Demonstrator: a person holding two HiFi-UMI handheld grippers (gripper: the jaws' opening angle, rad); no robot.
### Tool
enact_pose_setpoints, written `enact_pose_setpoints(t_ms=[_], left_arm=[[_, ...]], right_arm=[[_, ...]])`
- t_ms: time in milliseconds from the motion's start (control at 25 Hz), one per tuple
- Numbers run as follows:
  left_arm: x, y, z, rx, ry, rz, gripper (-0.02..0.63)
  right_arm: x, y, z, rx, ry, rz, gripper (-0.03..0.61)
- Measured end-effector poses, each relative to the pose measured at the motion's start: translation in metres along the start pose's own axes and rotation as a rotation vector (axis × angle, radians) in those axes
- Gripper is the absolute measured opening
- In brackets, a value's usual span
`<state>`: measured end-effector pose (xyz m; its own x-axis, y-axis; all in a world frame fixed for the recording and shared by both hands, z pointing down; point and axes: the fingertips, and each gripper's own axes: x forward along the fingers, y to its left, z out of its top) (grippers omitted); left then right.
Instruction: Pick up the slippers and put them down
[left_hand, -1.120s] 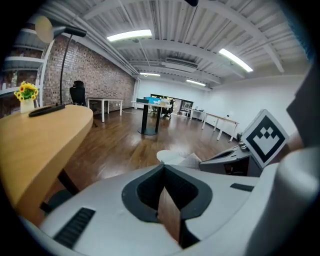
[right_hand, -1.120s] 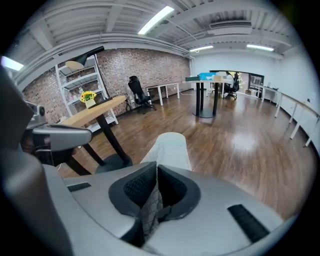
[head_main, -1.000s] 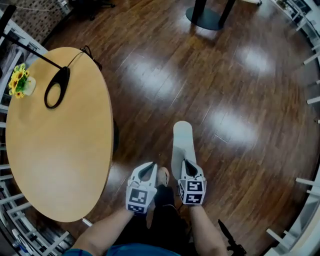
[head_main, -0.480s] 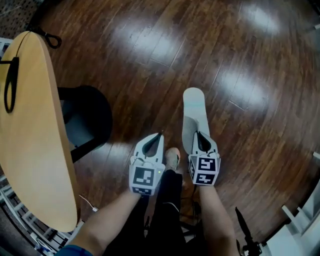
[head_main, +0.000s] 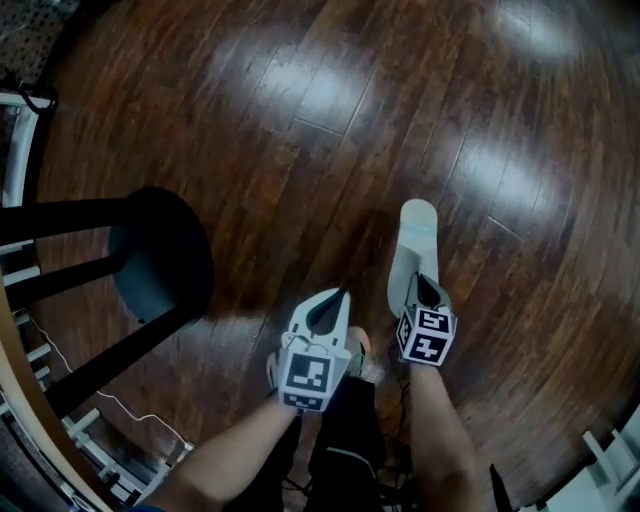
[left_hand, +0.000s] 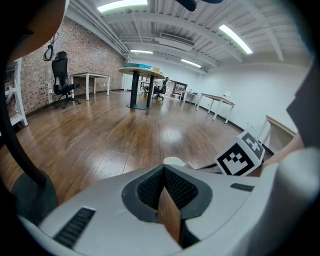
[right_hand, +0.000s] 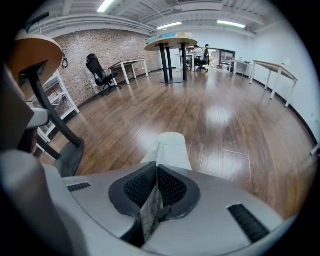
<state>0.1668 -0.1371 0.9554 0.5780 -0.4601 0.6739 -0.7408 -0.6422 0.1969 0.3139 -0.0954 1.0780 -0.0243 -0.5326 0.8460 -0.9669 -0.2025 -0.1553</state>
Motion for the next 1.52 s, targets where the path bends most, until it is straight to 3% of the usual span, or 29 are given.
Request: enact_pose_setpoints(t_ms=[280,400,640,960,1240,1520], left_arm=[[0.057,0.026,-0.02,0.024,-0.027,-0.005,0.006],[0.069,0.027,-0.031,0.039,-0.018,-0.015,0.006],[0.063,0.027,-0.036,0.062,0.002,-0.021,0.006],[0.003,0.002,0.012,0.143,0.027,-0.047,0.006],[-0.114,-0.032,0.083,0.183,0.046,-0.056,0.006],[-0.215,-0.048,0.17,0.205,-0.059,-0.041,0.006]], right_arm=[[0.075,-0.018,-0.007,0.071,-0.029,-0.031,0.034],[0.107,-0.014,-0.027,0.138,0.044,0.033,0.212],[0.09,-0.003,-0.039,0.135,0.034,0.053,0.178],[-0.025,0.001,0.007,0.214,-0.087,0.012,0.117],[-0.184,0.019,0.075,0.256,-0.193,-0.003,0.068],[-0.314,0.058,0.152,0.183,-0.348,0.067,0.007]])
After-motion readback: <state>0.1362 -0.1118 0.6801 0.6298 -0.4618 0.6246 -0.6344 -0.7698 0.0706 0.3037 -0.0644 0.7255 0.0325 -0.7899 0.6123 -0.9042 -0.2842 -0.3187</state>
